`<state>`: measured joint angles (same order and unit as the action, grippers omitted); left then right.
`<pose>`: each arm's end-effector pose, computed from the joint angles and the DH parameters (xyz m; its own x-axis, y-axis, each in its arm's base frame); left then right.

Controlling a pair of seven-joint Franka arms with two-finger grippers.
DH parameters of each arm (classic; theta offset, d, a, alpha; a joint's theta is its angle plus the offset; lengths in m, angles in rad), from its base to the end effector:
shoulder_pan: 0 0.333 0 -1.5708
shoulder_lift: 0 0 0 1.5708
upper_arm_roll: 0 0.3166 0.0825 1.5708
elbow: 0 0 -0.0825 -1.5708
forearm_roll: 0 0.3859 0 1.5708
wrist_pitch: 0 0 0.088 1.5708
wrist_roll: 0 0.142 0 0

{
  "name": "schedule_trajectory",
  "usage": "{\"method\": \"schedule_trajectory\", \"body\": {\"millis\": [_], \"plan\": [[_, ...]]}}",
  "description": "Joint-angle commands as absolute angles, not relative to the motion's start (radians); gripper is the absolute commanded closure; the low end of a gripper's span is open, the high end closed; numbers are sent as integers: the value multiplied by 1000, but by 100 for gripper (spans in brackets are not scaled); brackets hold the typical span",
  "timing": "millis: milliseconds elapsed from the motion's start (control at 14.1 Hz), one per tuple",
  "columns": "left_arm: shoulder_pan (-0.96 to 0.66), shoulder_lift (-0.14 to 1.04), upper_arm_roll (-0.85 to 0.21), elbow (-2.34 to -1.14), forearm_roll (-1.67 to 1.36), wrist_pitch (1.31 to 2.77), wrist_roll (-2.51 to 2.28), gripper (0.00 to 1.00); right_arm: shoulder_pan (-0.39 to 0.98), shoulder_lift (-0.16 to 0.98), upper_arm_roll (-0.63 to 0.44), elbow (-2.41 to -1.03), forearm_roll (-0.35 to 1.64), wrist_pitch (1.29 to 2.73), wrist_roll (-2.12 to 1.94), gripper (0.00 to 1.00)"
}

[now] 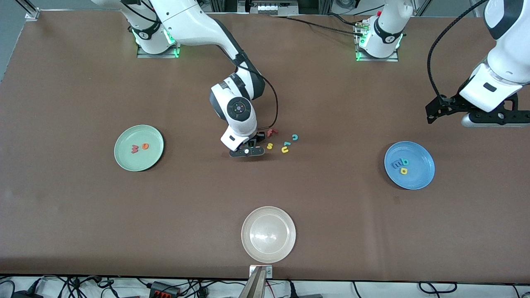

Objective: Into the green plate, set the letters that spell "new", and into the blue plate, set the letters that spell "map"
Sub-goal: 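Carry the green 'u' to the green plate while the left gripper withdraws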

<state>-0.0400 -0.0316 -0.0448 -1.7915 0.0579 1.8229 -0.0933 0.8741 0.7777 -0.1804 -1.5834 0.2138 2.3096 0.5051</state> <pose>0.5623 -0.0413 0.5245 0.9977 -0.0060 0.0677 -0.0024 -0.9986 -0.0522 0.5197 0.4601 0.1449 0.9950 0.0900 -0.0440 0.0898 -0.9959 -0.0057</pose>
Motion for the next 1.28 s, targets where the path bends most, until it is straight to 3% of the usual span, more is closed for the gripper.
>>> {"method": "schedule_trajectory", "body": {"millis": [0,284,426,709,993,1206], "plan": [[-54,-25,-32,-1776,38,1810,-83,0,858,770,-184,-1555,232,2290,506,98],[-55,-21,-34,-1763,38,1799,-83,0,740,649,-277,-1574,213,2032,416,100],[-54,-21,-34,-1763,38,1783,-83,0,712,612,-388,-1623,210,1970,266,100],[-57,-21,-35,-1759,40,1767,-83,0,710,569,-576,-1770,210,1977,31,100],[-57,-21,-48,-1753,40,1764,-83,0,696,572,-591,-1845,224,1988,-3,100],[-57,-21,-49,-1753,40,1763,-83,0,698,583,-581,-1922,224,2109,-3,100]]}}
